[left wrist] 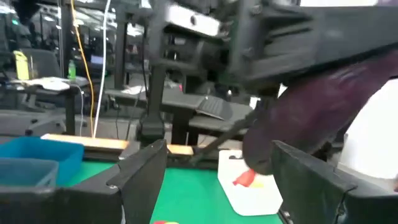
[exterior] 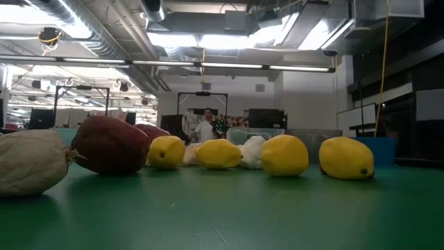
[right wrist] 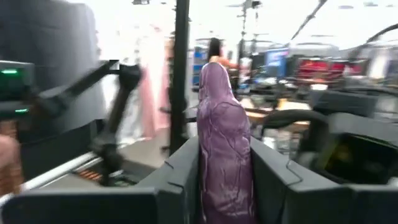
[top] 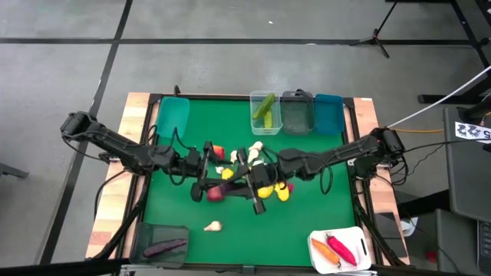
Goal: Sort produce into baskets
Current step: Put the violet eggplant into the bottom black transparent bin
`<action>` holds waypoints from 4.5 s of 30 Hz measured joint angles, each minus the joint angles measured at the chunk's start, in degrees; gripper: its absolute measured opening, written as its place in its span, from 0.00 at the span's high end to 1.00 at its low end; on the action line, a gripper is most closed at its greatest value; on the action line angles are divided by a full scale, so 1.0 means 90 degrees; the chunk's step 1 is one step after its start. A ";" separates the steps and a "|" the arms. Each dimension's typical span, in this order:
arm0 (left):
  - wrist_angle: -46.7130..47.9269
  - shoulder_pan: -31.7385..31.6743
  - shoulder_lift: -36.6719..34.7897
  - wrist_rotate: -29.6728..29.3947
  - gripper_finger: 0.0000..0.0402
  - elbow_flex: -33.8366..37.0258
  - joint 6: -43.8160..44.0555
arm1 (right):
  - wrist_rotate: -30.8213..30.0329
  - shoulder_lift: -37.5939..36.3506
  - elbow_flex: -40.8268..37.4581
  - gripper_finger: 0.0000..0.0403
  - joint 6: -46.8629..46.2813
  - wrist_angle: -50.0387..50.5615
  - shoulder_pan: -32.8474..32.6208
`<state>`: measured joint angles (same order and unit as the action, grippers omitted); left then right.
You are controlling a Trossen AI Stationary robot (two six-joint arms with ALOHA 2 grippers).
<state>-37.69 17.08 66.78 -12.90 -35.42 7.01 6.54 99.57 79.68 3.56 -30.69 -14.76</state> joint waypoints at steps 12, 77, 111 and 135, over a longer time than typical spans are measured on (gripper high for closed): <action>-0.1280 0.0015 0.0177 0.0718 0.30 0.0000 -0.0592 | 0.0224 0.0000 0.0000 0.73 0.0296 -0.1094 0.0189; -0.1358 0.0044 -0.0019 0.1309 0.30 -0.0007 -0.1586 | -0.0277 0.0052 -0.0005 0.73 0.0305 0.0720 0.0316; -0.1255 0.0044 0.0012 0.1205 0.73 0.0000 -0.1589 | -0.0618 0.0144 -0.0002 0.70 0.0173 0.1002 0.0340; 0.0929 0.0052 -0.1212 0.0359 0.73 0.0000 -0.0919 | -0.1014 0.0160 -0.0002 0.31 -0.0108 0.4433 0.0357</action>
<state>-29.33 17.55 55.87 -9.67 -35.42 -1.26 -2.58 101.01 79.66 2.59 9.21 -11.55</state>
